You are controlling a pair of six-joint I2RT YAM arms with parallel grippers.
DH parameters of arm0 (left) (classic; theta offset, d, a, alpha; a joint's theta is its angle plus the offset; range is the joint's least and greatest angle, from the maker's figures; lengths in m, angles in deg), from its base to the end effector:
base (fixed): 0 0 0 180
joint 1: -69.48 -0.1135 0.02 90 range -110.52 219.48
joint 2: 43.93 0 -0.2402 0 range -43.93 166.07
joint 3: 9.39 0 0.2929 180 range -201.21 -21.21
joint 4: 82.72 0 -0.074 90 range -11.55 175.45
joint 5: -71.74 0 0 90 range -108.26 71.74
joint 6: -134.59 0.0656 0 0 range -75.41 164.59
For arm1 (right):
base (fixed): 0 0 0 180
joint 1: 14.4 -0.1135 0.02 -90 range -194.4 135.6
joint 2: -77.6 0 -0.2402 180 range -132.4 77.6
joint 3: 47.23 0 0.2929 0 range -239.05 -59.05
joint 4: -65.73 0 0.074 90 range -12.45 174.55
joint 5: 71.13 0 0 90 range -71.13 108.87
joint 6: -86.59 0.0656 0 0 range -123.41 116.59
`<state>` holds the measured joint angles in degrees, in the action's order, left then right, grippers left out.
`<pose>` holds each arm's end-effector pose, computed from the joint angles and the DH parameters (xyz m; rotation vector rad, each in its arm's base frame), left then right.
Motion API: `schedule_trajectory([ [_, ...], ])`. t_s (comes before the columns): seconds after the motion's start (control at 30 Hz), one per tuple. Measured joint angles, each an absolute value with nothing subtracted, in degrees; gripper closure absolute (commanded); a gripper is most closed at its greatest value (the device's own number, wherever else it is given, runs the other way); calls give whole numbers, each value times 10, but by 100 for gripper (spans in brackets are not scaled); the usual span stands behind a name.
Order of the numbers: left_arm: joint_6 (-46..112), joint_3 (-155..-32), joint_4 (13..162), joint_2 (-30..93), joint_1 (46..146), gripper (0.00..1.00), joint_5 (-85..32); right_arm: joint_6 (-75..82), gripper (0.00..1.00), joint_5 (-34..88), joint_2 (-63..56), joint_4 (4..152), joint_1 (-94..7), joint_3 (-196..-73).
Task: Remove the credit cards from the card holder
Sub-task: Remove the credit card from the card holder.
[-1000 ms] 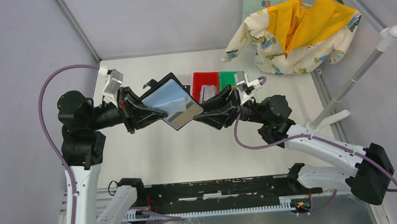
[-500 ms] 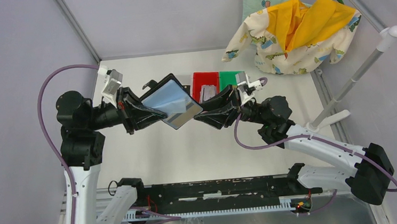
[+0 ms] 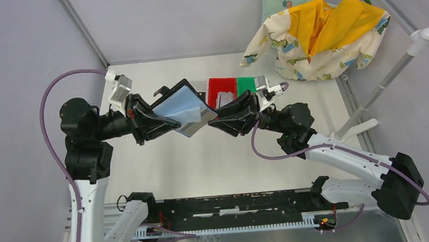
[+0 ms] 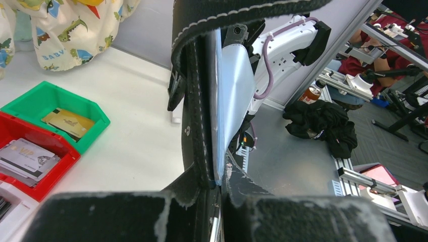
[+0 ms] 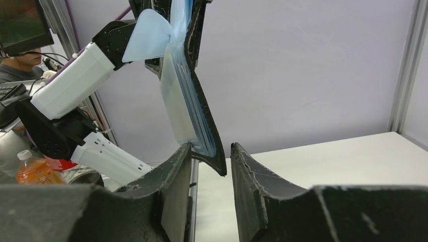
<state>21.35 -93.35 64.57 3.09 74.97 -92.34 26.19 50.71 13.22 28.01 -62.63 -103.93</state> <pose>0.1752 -0.0802 0.4720 0.8652 1.4855 -1.3318 0.1865 0.2608 0.3559 -0.7354 1.0262 1.4835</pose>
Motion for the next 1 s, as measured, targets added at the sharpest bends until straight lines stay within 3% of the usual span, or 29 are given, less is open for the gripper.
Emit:
schedule_trajectory([
  [1.0,212,-952,646,33,750,98,-937,289,59,501,121,240,-621,-1043],
])
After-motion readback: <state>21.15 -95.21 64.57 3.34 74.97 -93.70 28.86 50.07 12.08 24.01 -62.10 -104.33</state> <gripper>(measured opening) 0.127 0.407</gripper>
